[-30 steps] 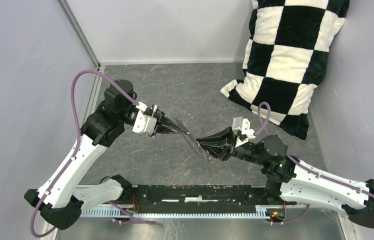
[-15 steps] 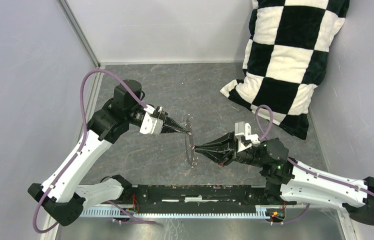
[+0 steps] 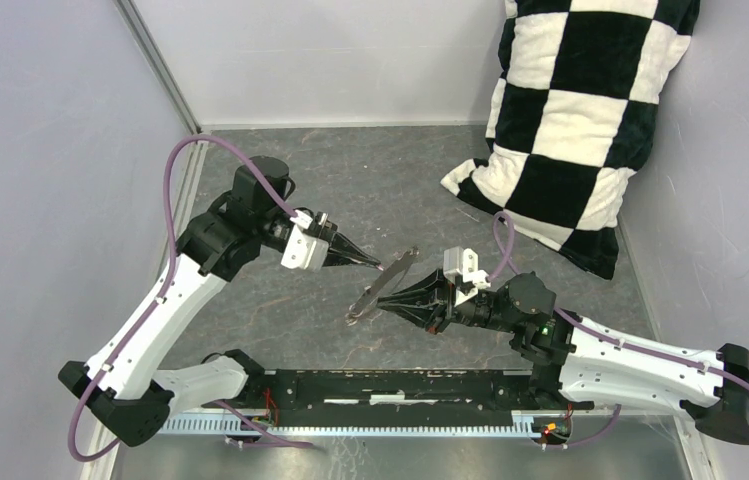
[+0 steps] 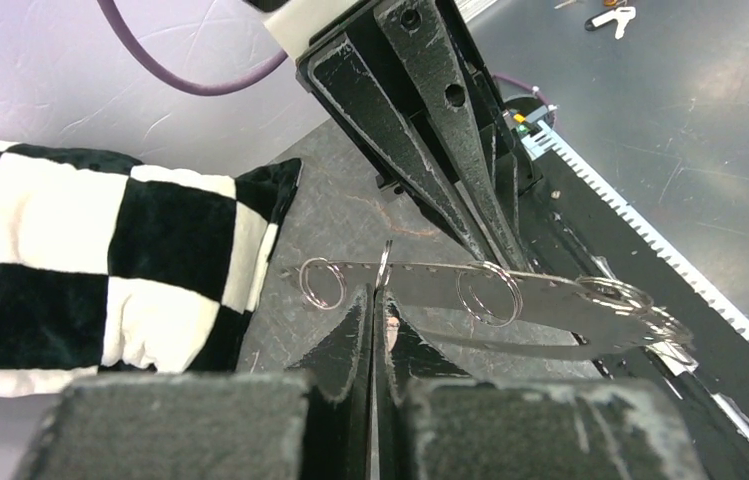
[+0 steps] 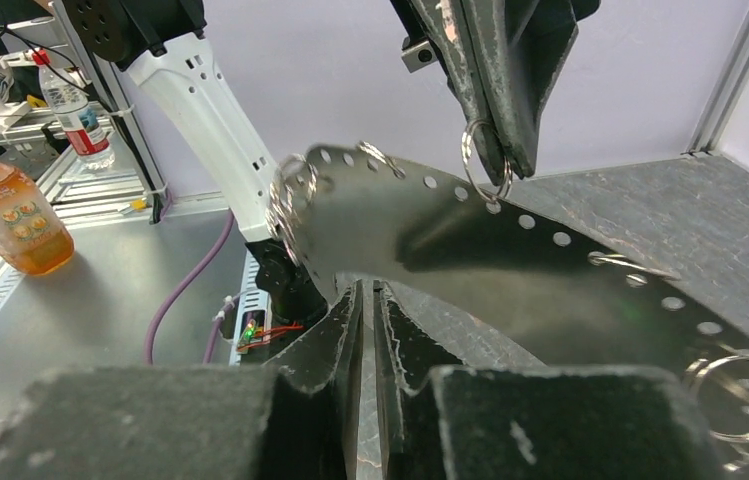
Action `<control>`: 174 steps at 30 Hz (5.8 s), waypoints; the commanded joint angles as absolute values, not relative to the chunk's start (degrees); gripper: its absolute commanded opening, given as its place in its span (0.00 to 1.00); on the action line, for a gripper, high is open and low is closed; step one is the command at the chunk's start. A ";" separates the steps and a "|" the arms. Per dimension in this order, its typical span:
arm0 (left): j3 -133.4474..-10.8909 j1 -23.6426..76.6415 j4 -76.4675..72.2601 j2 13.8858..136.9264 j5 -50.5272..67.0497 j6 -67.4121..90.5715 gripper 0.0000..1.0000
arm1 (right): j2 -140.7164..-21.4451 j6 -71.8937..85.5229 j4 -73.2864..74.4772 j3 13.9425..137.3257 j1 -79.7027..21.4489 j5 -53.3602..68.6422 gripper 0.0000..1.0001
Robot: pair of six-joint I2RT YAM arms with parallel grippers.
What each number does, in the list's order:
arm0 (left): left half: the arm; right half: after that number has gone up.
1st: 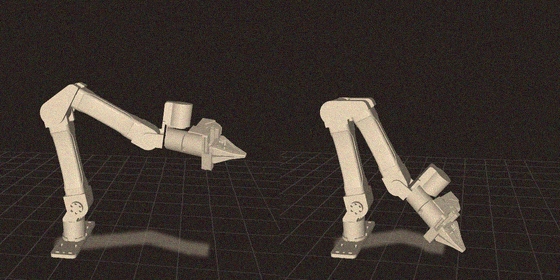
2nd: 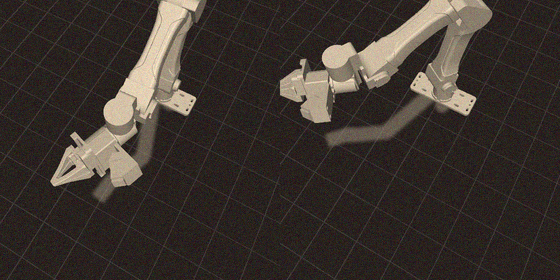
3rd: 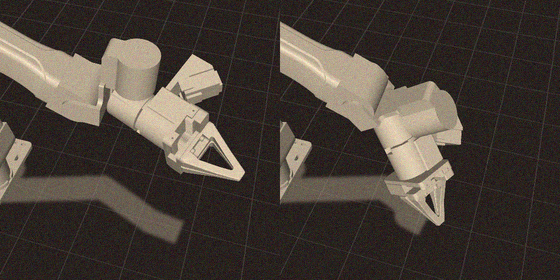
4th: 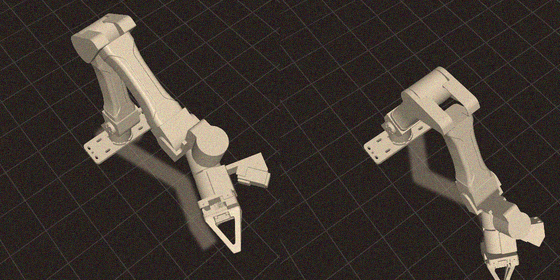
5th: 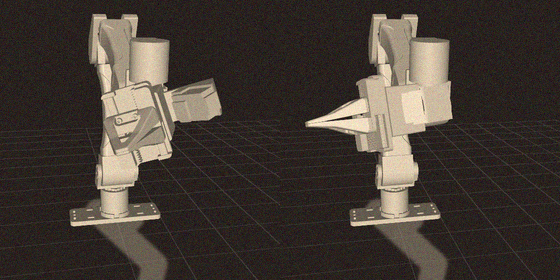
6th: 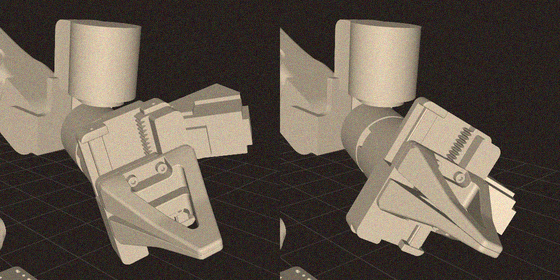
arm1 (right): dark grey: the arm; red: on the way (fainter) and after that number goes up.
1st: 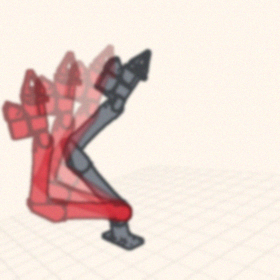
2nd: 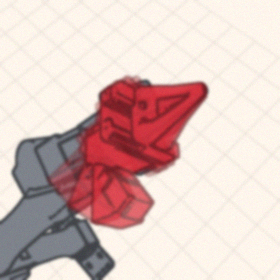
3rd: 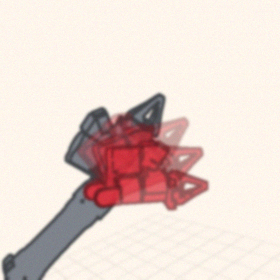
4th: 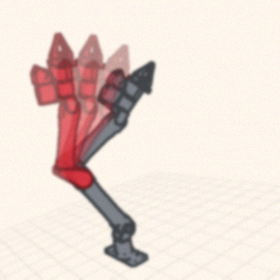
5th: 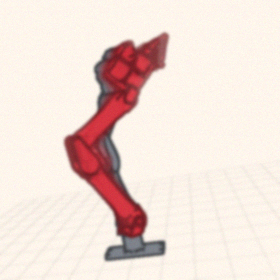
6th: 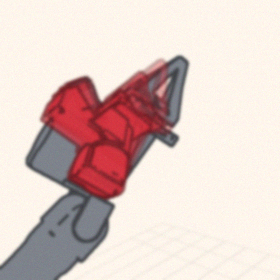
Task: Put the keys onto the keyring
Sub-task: Adjust the keyring.
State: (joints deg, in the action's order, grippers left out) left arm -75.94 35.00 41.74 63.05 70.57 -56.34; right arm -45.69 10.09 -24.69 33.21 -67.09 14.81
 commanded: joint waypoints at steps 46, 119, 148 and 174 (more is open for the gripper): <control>-75.72 38.50 23.66 65.31 79.28 -26.29 0.02 | -43.91 4.82 -26.32 39.77 -67.49 10.39 0.10; -71.35 38.50 22.50 57.33 72.80 -43.32 0.02 | -36.75 -7.50 -11.76 45.00 -67.50 3.37 0.43; -75.18 38.86 37.26 59.95 70.39 -76.72 0.02 | -36.18 -7.04 -11.79 45.70 -67.45 3.65 0.38; -75.26 38.94 36.58 59.67 72.58 -83.88 0.02 | -36.10 -6.86 -11.75 45.26 -67.46 2.60 0.37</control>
